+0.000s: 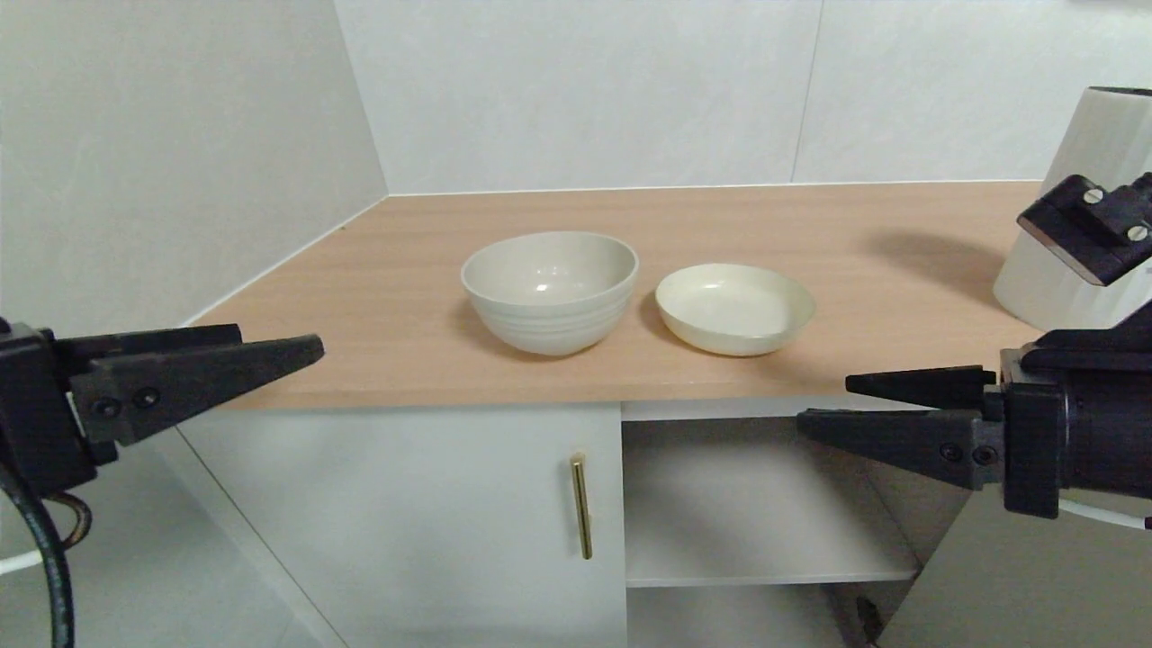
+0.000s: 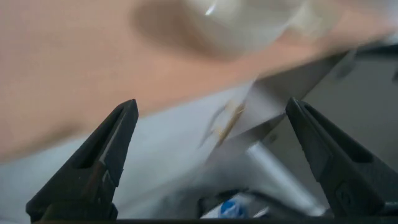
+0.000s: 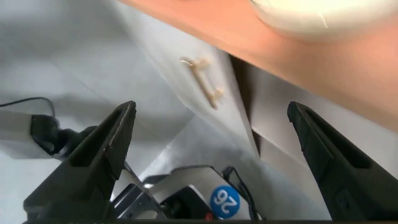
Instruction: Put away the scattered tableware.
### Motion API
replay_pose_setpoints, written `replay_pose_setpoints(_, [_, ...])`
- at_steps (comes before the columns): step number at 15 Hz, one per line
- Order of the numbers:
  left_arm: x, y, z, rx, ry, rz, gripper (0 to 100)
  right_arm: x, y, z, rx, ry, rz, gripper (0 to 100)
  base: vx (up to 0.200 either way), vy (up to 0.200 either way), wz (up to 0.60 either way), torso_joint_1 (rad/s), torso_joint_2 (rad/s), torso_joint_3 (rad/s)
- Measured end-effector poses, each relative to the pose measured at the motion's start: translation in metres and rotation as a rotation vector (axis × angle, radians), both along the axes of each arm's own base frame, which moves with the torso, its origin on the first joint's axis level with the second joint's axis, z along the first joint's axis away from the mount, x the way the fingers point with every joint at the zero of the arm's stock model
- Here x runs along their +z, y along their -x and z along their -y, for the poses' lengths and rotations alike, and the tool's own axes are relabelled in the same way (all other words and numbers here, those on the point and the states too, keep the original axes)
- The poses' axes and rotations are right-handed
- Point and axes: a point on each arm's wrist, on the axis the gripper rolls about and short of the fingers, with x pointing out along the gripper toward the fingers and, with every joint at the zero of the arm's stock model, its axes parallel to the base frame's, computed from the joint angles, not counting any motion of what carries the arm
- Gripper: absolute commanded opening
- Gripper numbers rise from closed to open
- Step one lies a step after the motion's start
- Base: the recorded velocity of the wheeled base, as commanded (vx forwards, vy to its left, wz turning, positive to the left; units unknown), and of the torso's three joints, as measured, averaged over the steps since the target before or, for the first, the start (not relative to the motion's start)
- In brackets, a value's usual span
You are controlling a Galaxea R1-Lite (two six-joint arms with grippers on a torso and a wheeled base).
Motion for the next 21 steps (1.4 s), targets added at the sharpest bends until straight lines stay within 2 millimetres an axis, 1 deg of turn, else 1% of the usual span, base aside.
replay_pose_setpoints(4, [0.003, -0.01, 0.005, -0.029, 0.083, -0.069, 100, 0.001, 0.001, 0.001, -0.001, -0.002, 0.003, 100, 0.0, 0.0, 0.0, 0.171, -0.46, -0.298])
replay_pose_setpoints(6, [0.0, -0.017, 0.008, -0.061, 0.095, -0.105, 100, 0.0, 0.0, 0.0, 0.0, 0.0, 0.0, 100, 0.0, 0.0, 0.0, 0.166, -0.42, -0.259])
replay_pose_setpoints(8, [-0.004, -0.027, 0.011, -0.056, 0.119, -0.16, 100, -0.001, -0.002, 0.0, -0.003, 0.003, -0.004, 100, 0.0, 0.0, 0.0, 0.068, -0.16, -0.1])
replay_pose_setpoints(10, [-0.004, -0.039, 0.015, -0.028, 0.197, -0.235, 100, -0.004, -0.006, -0.002, -0.013, 0.01, -0.012, 100, 0.0, 0.0, 0.0, 0.021, -0.03, -0.018])
replay_pose_setpoints(13, [-0.004, -0.061, 0.022, 0.022, 0.311, -0.345, 100, -0.005, -0.021, -0.006, -0.055, 0.034, -0.047, 100, 0.0, 0.0, 0.0, 0.0, 0.0, 0.0])
replay_pose_setpoints(14, [-0.005, -0.069, 0.024, 0.043, 0.348, -0.383, 100, -0.004, -0.025, -0.006, -0.083, 0.053, -0.087, 100, 0.0, 0.0, 0.0, 0.0, 0.0, 0.0])
replay_pose_setpoints(17, [-0.005, -0.097, 0.027, 0.109, 0.448, -0.468, 100, 0.013, -0.045, -0.006, -0.23, 0.029, -0.227, 100, 0.0, 0.0, 0.0, 0.0, 0.0, 0.0])
replay_pose_setpoints(19, [-0.008, -0.114, 0.027, 0.153, 0.479, -0.502, 100, 0.016, -0.064, -0.004, -0.346, 0.026, -0.245, 100, 0.0, 0.0, 0.0, 0.0, 0.0, 0.0])
replay_pose_setpoints(21, [-0.018, -0.129, 0.028, 0.22, 0.465, -0.544, 100, 0.011, -0.078, -0.005, -0.424, 0.05, -0.238, 100, 0.0, 0.0, 0.0, 0.0, 0.0, 0.0])
